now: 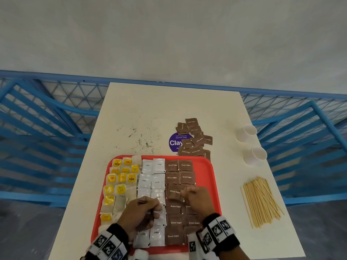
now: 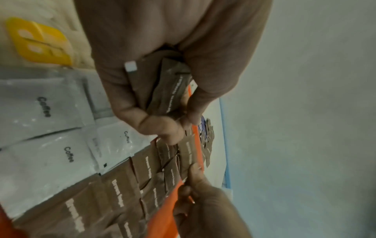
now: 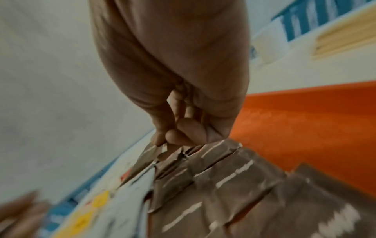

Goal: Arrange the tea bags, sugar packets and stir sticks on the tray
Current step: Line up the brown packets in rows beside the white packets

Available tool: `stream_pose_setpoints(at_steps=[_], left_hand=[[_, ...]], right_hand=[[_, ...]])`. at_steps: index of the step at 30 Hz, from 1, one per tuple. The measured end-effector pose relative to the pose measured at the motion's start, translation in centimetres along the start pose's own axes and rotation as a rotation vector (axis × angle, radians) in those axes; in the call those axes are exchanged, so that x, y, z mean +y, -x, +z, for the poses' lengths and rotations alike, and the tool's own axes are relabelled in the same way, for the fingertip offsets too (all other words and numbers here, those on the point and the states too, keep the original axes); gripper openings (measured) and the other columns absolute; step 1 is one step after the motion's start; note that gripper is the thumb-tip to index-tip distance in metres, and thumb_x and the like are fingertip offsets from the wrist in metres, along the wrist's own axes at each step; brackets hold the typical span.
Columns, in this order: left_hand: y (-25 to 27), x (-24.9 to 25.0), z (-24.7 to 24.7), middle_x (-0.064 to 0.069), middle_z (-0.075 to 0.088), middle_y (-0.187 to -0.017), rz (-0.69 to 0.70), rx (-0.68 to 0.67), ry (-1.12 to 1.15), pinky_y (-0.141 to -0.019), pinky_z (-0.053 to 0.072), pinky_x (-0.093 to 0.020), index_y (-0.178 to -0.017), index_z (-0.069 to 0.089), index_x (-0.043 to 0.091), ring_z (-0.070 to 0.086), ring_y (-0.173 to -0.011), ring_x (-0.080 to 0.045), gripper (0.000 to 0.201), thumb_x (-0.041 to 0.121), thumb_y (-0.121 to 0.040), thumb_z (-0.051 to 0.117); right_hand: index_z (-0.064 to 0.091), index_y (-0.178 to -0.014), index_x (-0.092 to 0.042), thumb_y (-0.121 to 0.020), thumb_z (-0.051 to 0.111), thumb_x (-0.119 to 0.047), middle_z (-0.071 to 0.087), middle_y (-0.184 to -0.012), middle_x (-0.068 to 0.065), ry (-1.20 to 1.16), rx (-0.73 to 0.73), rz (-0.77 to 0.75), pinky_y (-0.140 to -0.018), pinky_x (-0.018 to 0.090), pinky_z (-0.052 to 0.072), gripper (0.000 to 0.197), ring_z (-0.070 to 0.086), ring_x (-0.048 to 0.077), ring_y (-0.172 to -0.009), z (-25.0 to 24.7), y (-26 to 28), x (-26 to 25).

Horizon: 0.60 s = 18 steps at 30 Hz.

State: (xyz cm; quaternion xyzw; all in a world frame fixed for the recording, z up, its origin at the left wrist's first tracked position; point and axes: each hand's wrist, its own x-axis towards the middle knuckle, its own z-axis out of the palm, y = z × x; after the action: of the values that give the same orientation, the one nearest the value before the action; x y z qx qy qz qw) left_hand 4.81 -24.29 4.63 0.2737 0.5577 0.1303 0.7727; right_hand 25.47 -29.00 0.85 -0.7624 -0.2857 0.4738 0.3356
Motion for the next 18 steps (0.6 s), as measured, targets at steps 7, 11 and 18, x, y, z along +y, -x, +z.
stream_pose_setpoints(at_steps=[7, 11, 18], left_hand=[[0.4, 0.3, -2.0, -0.023, 0.071, -0.098, -0.017, -0.031, 0.255, -0.049, 0.056, -0.031, -0.112, 0.064, -0.003, 0.07, -0.069, -0.028, 0.023, 0.009, -0.092, 0.063], [0.7, 0.9, -2.0, -0.024, 0.069, -0.102, -0.023, -0.099, 0.326, -0.055, 0.059, -0.038, -0.117, 0.063, -0.004, 0.07, -0.078, -0.033, 0.029, 0.009, -0.09, 0.062], [1.4, 1.9, -1.5, -0.025, 0.065, -0.127, -0.003, -0.3, 0.312, -0.088, 0.053, -0.061, -0.128, 0.06, 0.002, 0.061, -0.119, -0.044, 0.045, -0.017, -0.09, 0.043]], right_hand=[[0.07, -0.055, -0.013, -0.081, 0.08, -0.013, 0.07, -0.062, 0.001, 0.081, 0.05, 0.117, -0.06, 0.031, 0.054, 0.028, 0.059, 0.011, -0.054, 1.1, -3.9, 0.9], [0.065, -0.053, -0.011, -0.078, 0.082, -0.021, 0.07, -0.063, 0.01, 0.164, 0.117, 0.085, -0.065, 0.038, 0.058, 0.032, 0.058, 0.013, -0.055, 1.0, -3.4, 0.2], [0.066, -0.07, -0.011, -0.082, 0.078, -0.04, 0.07, -0.069, -0.002, 0.109, 0.069, -0.109, -0.066, 0.03, 0.054, 0.033, 0.061, 0.008, -0.063, -0.3, 2.3, -2.8]])
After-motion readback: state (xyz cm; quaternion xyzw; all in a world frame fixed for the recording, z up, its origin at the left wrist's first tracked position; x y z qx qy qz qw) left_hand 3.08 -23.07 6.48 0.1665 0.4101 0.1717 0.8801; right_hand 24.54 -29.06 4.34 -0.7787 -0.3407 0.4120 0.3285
